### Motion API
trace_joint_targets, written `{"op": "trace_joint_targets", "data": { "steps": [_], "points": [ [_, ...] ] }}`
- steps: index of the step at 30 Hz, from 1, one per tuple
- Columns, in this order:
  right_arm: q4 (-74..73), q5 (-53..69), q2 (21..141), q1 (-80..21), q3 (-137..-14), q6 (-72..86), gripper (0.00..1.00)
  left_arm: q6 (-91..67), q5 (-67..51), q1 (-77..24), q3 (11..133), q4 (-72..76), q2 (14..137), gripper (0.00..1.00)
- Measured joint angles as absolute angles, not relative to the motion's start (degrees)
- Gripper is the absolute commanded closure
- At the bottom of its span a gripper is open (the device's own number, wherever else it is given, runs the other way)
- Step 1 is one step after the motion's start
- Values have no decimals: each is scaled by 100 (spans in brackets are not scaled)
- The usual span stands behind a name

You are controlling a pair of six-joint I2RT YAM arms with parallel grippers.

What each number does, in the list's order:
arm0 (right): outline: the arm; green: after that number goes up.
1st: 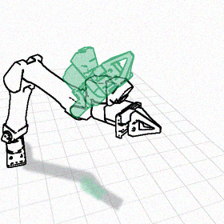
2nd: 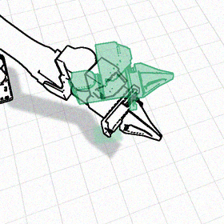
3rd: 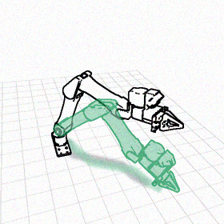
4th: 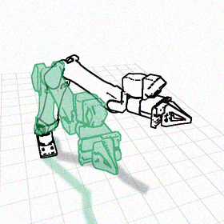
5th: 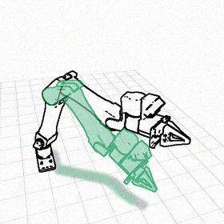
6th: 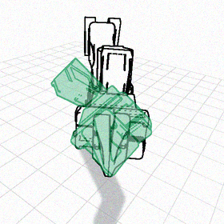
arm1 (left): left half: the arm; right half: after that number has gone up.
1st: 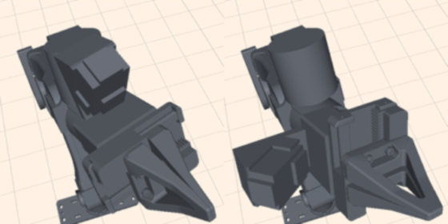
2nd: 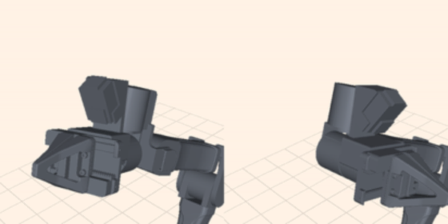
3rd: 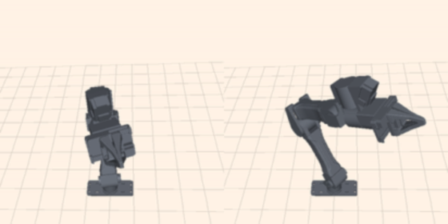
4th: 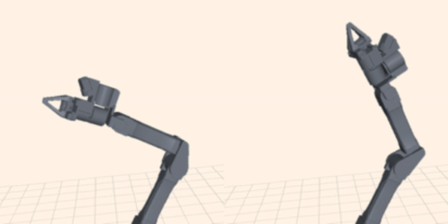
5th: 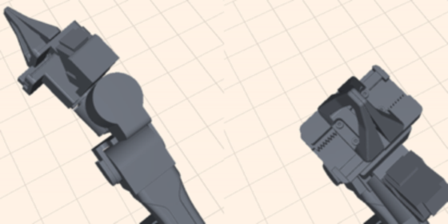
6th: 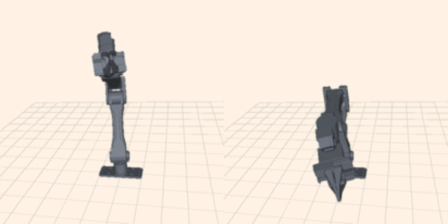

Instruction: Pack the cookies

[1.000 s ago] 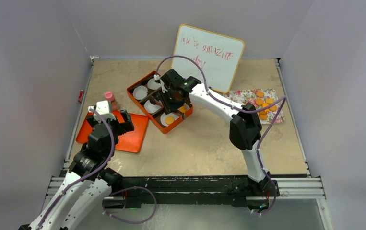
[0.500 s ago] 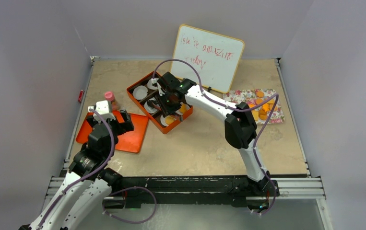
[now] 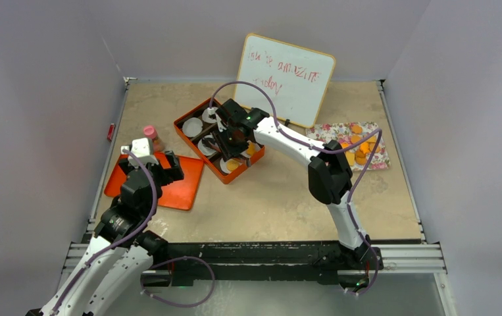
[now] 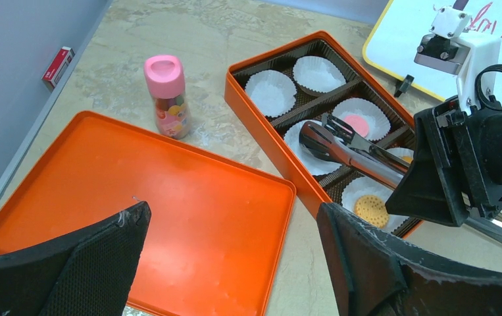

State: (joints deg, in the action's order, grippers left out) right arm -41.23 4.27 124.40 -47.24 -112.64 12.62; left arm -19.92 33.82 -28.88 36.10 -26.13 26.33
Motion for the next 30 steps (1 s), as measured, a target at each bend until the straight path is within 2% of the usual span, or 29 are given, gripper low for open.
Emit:
{"op": "trace_joint_targets", "data": {
  "steps": [18,30],
  "points": [
    [-4193,423,12440,-4757,-11271,1258,52,-1990,3356,-2888,3610,-2615,2633,3],
    [-4233,408,12436,-4757,-11415,1258,54,-1992,3343,-2888,3610,-2613,2633,3]
  ]
}}
